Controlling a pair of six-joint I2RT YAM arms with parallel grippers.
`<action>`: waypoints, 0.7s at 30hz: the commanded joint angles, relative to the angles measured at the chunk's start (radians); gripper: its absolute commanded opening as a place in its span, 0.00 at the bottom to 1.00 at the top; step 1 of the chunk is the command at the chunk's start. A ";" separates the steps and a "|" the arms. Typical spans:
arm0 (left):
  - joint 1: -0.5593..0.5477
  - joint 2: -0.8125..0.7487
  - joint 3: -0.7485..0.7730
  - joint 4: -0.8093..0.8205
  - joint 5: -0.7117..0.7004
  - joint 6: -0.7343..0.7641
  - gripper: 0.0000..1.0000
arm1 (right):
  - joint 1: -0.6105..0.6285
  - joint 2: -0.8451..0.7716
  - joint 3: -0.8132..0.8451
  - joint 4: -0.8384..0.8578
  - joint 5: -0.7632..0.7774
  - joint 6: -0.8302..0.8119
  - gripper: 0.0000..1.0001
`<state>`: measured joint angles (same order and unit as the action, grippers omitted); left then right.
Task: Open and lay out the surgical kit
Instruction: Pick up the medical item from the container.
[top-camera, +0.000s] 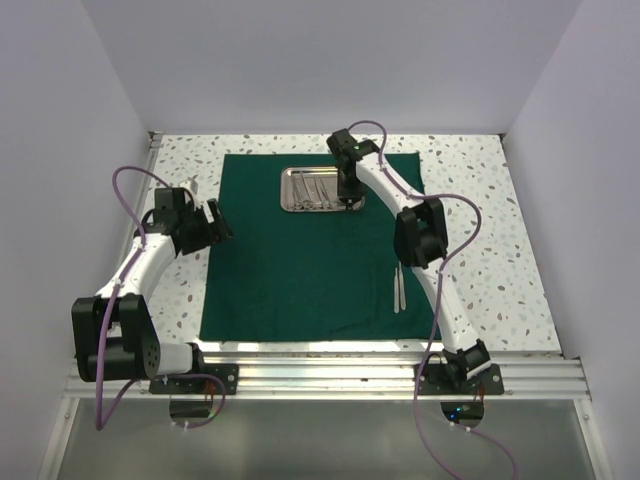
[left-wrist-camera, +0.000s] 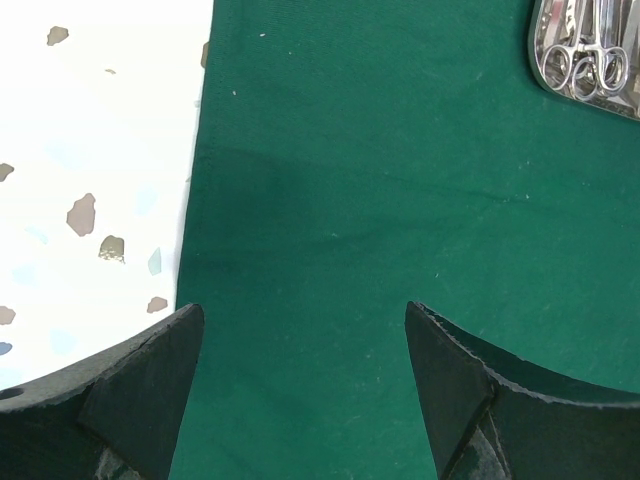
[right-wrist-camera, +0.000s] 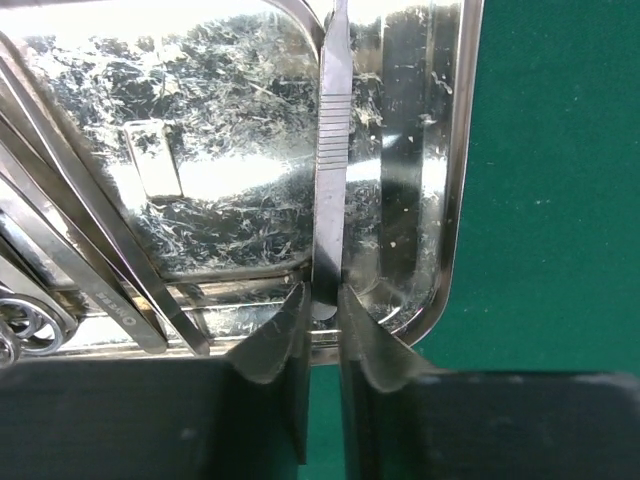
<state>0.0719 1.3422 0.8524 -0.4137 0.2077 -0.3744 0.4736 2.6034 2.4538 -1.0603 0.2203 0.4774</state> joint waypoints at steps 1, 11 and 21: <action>0.008 -0.002 0.004 0.016 -0.013 0.011 0.85 | 0.020 0.066 0.027 -0.073 0.030 0.004 0.11; 0.008 0.008 0.000 0.024 -0.014 0.011 0.85 | 0.028 0.066 0.079 -0.081 0.024 -0.002 0.00; 0.009 0.018 0.005 0.035 0.004 0.006 0.85 | 0.025 -0.094 0.096 -0.043 0.036 -0.008 0.00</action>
<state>0.0719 1.3613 0.8524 -0.4122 0.2016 -0.3744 0.4923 2.6228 2.5202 -1.1023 0.2661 0.4770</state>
